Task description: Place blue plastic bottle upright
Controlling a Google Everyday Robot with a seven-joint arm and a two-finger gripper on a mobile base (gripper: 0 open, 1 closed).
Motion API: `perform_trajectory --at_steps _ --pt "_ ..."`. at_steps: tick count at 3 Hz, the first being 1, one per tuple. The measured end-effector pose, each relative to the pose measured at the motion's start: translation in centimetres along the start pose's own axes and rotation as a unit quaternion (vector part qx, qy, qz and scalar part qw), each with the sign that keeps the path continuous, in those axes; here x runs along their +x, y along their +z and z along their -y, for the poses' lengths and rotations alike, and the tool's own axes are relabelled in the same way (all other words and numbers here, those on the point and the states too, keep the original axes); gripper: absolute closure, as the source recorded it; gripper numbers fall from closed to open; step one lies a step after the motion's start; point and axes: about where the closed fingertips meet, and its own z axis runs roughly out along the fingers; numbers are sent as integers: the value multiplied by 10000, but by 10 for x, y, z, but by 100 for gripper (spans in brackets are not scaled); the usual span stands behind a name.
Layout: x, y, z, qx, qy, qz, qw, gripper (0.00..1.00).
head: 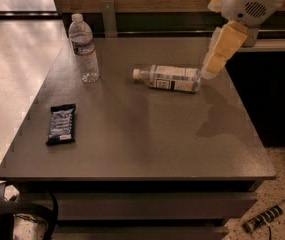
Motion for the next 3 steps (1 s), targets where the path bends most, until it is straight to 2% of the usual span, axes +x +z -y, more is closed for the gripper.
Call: perform_trajectory --at_steps 1,2,3 --pt "-12 38 14 76 -24 -563 9984 0" --pt "-17 72 19 94 -111 -1200 9927 0" --pt "-16 106 25 -14 -199 -1612 9867 0"
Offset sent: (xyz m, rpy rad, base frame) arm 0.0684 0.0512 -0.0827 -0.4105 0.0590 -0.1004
